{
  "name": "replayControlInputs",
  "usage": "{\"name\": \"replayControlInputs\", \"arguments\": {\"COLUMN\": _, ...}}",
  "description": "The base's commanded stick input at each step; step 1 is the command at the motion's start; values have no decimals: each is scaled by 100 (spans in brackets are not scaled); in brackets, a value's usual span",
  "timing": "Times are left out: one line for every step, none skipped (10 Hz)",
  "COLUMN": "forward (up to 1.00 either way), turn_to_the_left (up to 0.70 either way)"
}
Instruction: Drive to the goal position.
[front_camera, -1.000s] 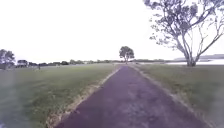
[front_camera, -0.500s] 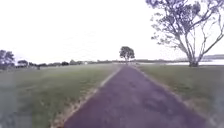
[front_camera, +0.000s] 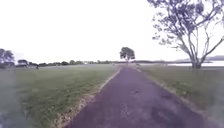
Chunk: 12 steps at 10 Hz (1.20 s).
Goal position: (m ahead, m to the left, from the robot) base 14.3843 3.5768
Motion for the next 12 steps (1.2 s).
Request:
{"name": "replayControlInputs", "arguments": {"forward": 70, "turn_to_the_left": -14}}
{"name": "replayControlInputs", "arguments": {"forward": 70, "turn_to_the_left": -14}}
{"name": "replayControlInputs", "arguments": {"forward": 70, "turn_to_the_left": -14}}
{"name": "replayControlInputs", "arguments": {"forward": 70, "turn_to_the_left": -14}}
{"name": "replayControlInputs", "arguments": {"forward": 70, "turn_to_the_left": -14}}
{"name": "replayControlInputs", "arguments": {"forward": 70, "turn_to_the_left": -14}}
{"name": "replayControlInputs", "arguments": {"forward": 70, "turn_to_the_left": -14}}
{"name": "replayControlInputs", "arguments": {"forward": 70, "turn_to_the_left": -14}}
{"name": "replayControlInputs", "arguments": {"forward": 70, "turn_to_the_left": -14}}
{"name": "replayControlInputs", "arguments": {"forward": 70, "turn_to_the_left": -11}}
{"name": "replayControlInputs", "arguments": {"forward": 70, "turn_to_the_left": -10}}
{"name": "replayControlInputs", "arguments": {"forward": 70, "turn_to_the_left": 0}}
